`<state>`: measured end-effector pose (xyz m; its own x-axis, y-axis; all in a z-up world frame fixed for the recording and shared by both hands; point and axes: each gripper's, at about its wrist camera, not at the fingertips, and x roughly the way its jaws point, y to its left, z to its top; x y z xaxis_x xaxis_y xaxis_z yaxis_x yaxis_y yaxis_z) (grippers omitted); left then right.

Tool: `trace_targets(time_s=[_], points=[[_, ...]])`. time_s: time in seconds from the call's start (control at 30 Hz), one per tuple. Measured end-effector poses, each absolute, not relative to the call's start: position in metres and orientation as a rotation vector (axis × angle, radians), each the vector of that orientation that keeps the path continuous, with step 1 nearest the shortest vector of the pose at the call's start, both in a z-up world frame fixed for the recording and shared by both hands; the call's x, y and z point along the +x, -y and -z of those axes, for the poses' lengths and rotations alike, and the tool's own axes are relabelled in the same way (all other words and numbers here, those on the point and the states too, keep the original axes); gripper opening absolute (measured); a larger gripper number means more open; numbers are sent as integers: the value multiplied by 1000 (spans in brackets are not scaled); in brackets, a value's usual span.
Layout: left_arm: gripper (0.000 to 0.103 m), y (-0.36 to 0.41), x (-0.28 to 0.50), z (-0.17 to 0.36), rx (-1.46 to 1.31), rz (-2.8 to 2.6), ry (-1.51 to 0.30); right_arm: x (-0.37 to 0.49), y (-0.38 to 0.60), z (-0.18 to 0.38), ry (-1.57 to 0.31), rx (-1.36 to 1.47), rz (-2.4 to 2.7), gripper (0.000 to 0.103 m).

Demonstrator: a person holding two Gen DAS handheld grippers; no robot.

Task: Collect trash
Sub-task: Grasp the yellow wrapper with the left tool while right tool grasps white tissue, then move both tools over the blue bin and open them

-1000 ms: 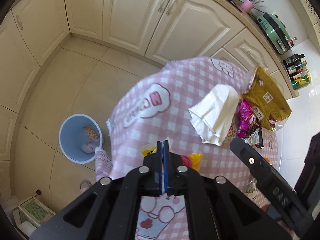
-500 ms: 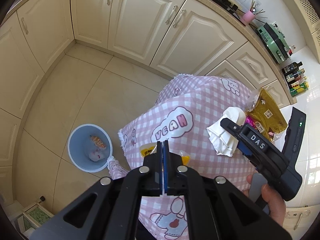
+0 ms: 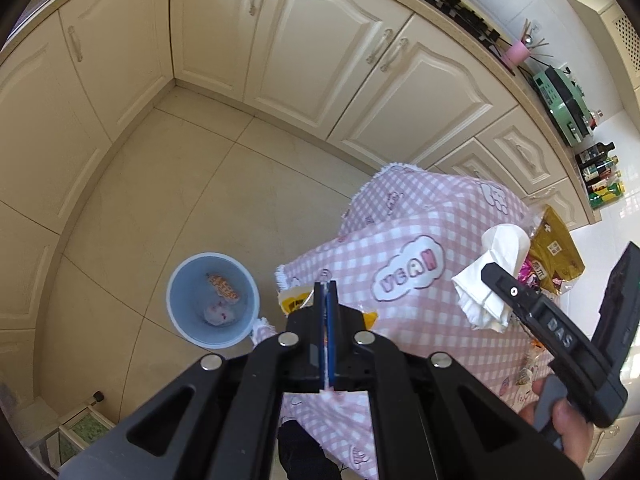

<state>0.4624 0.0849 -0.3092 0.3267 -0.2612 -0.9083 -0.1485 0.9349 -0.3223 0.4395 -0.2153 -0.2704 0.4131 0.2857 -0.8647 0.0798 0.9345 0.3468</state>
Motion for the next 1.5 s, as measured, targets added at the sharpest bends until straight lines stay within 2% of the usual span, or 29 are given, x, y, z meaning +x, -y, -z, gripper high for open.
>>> trace_targets(time_s=[0.5,0.57,0.6,0.63,1.03,1.5], points=[[3,-154,444,315,-404,50,-1294,413,93,262,-1180,244,-354,54],[12,-159,443,317,-417,54,-1314,411,84,262,-1182,238,-362,55],[21,-160,442,318,-419,57,-1318,411,82,262,-1183,236,-364,55],[23,-163,439,317,-414,49,-1316,410,79,261,-1183,234,-366,55],[34,-198,422,308,-437,-6,-1302,400,50,260,-1202,205,-385,55],[36,-236,402,293,-441,-65,-1269,391,10,255,-1200,183,-444,57]])
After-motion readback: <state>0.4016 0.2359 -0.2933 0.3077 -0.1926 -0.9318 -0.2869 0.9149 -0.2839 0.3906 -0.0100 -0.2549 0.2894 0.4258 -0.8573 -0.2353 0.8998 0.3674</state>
